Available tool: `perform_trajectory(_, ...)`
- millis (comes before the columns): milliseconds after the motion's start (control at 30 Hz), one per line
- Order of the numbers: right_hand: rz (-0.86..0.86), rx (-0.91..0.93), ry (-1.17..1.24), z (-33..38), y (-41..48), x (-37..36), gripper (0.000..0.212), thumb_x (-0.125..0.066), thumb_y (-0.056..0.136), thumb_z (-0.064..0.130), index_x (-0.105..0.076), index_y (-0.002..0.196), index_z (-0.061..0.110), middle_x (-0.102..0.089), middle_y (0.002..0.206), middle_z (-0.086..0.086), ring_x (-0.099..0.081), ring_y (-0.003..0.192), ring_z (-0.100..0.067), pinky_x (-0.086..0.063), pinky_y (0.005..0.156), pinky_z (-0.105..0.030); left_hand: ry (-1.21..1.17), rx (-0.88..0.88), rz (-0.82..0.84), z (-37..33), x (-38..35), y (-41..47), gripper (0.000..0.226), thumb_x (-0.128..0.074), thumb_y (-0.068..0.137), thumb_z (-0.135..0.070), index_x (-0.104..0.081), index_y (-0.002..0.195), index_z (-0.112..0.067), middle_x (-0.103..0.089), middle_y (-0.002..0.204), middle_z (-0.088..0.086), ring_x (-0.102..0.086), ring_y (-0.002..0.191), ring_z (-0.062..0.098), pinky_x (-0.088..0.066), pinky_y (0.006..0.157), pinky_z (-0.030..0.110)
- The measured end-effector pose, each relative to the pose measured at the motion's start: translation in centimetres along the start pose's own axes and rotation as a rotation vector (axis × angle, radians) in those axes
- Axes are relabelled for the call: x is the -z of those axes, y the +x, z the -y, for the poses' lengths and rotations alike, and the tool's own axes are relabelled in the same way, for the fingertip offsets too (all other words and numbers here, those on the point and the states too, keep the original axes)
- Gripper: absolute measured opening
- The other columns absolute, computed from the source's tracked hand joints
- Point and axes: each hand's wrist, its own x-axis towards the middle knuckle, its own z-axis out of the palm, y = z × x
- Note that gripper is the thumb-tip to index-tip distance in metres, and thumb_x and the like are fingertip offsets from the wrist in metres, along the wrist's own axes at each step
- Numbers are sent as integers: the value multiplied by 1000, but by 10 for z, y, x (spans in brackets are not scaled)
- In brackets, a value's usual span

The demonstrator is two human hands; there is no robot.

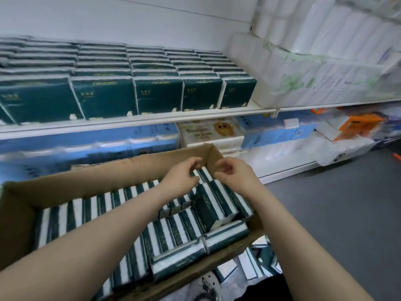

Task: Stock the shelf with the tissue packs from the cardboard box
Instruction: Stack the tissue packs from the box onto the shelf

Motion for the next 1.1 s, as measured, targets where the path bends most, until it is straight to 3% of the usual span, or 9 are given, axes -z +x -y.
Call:
perform_trajectory(200,115,-58,-354,-5,-17,-23,36,-75,81,46,-66,91,13,-65,86,-2,-61,83,-21,-50,74,-34,46,141,161,31,-24,-19,60,-57,92,-11,-36,147,-21,-50,142,1,-52,125,18,-49,96,29)
perform_trajectory(300,149,-57,-499,-4,-19,-29,48,-75,78,55,-70,90,9,-64,98,-6,-62,87,-22,-51,71,-33,42,150,177,33,-30,-23,60,-56,92,-8,-35,148,-21,-50,142,4,-49,129,20,-45,102,32)
perform_trajectory(367,184,-66,-575,-3,-19,-35,53,-74,77,59,-68,92,8,-49,110,-5,-59,88,-22,-47,71,-30,33,159,174,32,-32,-23,61,-55,93,-7,-34,149,-20,-49,143,6,-47,131,20,-43,105,31)
perform_trajectory(500,165,-14,-646,-4,-19,-50,45,-76,77,48,-64,96,9,-44,122,-9,-52,103,-26,-49,87,-34,60,141,162,33,-32,-25,60,-57,92,-9,-37,147,-20,-51,142,5,-49,128,21,-42,106,31)
perform_trajectory(600,170,-58,-530,2,-17,-48,33,-76,80,37,-64,94,10,-46,118,-9,-55,102,-26,-49,85,-33,55,110,135,35,-27,-28,58,-60,91,-9,-40,144,-20,-54,138,3,-51,124,20,-42,104,30)
perform_trajectory(733,218,-150,-122,4,-8,-38,18,-78,78,28,-65,77,16,-62,82,-2,-59,78,-19,-43,64,-28,-107,134,110,39,-12,-34,58,-62,90,-10,-41,144,-19,-58,133,3,-57,117,21,-47,101,36)
perform_trajectory(900,267,-235,284,9,0,-26,15,-76,84,22,-73,98,16,-73,102,-6,-67,99,-24,-52,97,-42,-309,133,130,37,15,-46,53,-63,92,-8,-45,140,-20,-59,130,-3,-56,118,11,-46,100,25)
perform_trajectory(967,260,-208,352,17,2,-24,11,-71,89,18,-73,100,18,-73,104,-5,-66,105,-23,-50,100,-41,-309,128,87,37,26,-49,50,-64,91,-11,-49,138,-20,-60,127,-4,-59,114,10,-49,97,27)
perform_trajectory(1100,247,-122,377,33,3,-19,34,-71,90,32,-64,122,25,-66,118,2,-60,111,-18,-49,99,-39,-387,145,4,37,50,-58,44,-62,93,-10,-51,134,-19,-60,125,-2,-59,108,10,-53,80,20)
